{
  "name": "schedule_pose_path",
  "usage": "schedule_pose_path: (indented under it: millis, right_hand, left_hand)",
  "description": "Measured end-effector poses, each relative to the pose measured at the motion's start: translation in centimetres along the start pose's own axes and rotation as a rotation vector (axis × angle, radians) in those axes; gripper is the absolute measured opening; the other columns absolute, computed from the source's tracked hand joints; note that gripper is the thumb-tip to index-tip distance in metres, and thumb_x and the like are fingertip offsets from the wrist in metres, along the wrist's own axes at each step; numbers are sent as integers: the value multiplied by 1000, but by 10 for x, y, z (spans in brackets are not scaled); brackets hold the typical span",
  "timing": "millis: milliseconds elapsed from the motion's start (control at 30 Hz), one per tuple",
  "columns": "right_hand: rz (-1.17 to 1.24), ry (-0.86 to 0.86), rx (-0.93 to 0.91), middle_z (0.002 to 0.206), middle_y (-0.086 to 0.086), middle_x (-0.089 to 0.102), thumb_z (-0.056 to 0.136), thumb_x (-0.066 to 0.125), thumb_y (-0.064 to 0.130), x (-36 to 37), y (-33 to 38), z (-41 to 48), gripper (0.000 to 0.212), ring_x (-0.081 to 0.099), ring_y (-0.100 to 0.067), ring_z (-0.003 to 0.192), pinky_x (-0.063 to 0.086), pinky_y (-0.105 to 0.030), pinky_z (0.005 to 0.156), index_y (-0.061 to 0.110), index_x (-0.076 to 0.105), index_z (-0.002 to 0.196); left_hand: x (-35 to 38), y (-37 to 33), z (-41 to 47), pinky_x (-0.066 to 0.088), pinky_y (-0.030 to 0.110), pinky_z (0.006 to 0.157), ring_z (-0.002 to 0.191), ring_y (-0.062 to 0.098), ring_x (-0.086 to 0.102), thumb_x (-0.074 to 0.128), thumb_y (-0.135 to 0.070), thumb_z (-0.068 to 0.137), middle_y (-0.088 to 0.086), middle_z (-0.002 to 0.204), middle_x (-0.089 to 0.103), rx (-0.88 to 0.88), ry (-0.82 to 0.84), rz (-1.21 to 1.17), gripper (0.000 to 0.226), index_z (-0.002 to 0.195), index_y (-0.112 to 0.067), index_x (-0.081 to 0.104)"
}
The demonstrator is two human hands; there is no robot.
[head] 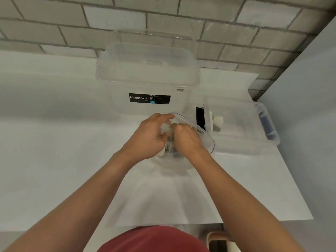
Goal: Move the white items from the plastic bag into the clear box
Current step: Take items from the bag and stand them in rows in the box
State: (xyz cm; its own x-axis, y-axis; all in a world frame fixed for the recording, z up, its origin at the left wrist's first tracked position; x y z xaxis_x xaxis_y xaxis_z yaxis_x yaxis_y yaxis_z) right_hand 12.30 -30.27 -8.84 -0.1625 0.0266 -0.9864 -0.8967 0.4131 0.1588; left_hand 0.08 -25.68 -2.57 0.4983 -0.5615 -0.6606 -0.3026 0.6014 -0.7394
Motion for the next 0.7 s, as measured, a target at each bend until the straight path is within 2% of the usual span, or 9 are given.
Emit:
schedule_pose_path:
  millis: [133,233,300,400,467,567,633,700]
  right_hand:
    - [-7,-20,17,102,-12,64,90,59,4,2,1,3,22,66,-36,92,48,-38,69,9,69,110]
    - [25,-47,21,92,-10,67,88,60,4,-7,-1,-6,15,67,-35,84,46,-33,62,11,71,95]
    - [105,-104,23,83,-7,70,88,63,7,-22,-4,-19,12,67,-32,80,51,-34,62,13,73,90]
    - [336,-182,74,80,2,73,90,67,16,-48,-13,-46,8,68,-18,75,56,-33,67,17,75,93]
    - [615,-188,134,78,6,73,91,71,17,-61,-20,-62,4,71,-12,73,58,-32,69,19,74,92]
    - [1134,-219,203,80,-3,75,90,74,9,-71,-27,-76,2,75,-18,80,61,-31,72,10,74,92]
    - [1258,-232,233,82,-8,76,89,75,6,-71,-27,-79,6,76,-20,83,60,-28,71,4,73,94]
    - [1281,-215,241,85,-10,76,89,76,8,-67,-25,-79,10,76,-21,84,60,-28,71,2,73,96]
  left_hand:
    - [1,3,5,38,4,71,65,10,56,60,-5,87,-9,118,59,-12,7,-10,56,138,-26,52]
    - [0,6,8,37,3,70,68,9,55,62,-7,87,-9,118,59,-39,9,-26,56,139,-27,52]
    - [-4,7,9,37,3,70,67,9,53,64,-11,87,-11,118,58,-55,-2,-34,56,139,-29,51]
    - [-10,7,9,39,5,71,69,7,52,71,-23,85,-14,117,58,-77,-8,-60,56,137,-33,52]
    - [-12,7,7,42,11,73,73,6,53,78,-37,80,-16,115,58,-87,6,-92,57,132,-37,56]
    - [-10,6,4,41,13,75,83,3,56,85,-48,70,-19,113,56,-94,50,-102,56,121,-40,62]
    - [-7,3,4,41,12,75,84,1,56,85,-49,68,-19,110,56,-85,70,-108,47,111,-43,66]
    - [-5,-1,5,40,10,73,81,-2,55,82,-47,74,-17,106,58,-51,64,-110,28,97,-48,66]
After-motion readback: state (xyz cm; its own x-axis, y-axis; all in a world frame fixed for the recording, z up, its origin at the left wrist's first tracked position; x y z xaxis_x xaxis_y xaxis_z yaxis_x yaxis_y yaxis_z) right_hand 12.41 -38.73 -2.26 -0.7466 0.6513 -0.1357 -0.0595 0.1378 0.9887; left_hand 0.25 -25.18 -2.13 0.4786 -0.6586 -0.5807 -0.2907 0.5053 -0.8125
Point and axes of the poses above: each hand's wrist, its own z-axis towards the middle knuckle, its own x-axis out of the palm, y = z × x, the point moved 6 cm from there along z, towards the middle knuckle
